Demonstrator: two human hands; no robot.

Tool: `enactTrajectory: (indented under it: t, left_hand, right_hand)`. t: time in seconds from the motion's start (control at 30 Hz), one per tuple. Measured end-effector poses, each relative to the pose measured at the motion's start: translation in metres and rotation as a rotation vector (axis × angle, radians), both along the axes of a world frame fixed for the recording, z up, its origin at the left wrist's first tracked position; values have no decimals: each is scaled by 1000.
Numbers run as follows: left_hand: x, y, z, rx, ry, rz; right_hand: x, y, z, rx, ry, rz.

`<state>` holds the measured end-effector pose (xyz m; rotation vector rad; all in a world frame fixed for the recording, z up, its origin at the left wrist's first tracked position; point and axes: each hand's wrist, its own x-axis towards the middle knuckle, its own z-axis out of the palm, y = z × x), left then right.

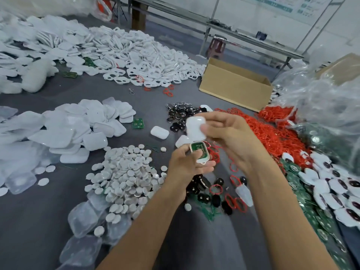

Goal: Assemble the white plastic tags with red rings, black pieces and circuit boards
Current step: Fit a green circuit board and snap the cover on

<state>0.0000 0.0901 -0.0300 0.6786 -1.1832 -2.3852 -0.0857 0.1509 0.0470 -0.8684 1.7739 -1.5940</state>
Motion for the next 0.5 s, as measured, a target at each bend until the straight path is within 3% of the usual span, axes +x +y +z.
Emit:
enactTrajectory:
  t: [0.1,0.37,0.5]
  left_hand:
    - [-2,2,-2,5,9,-35]
    - [-2,4,-2,-72,-18,-56]
    - [-2,7,-2,-161,5,-57]
  right_hand:
    - [-14,33,-12,17,90,-214]
    - [-30,67,-41,151,-41,-281]
    - [-37,76,-45,331,49,-274]
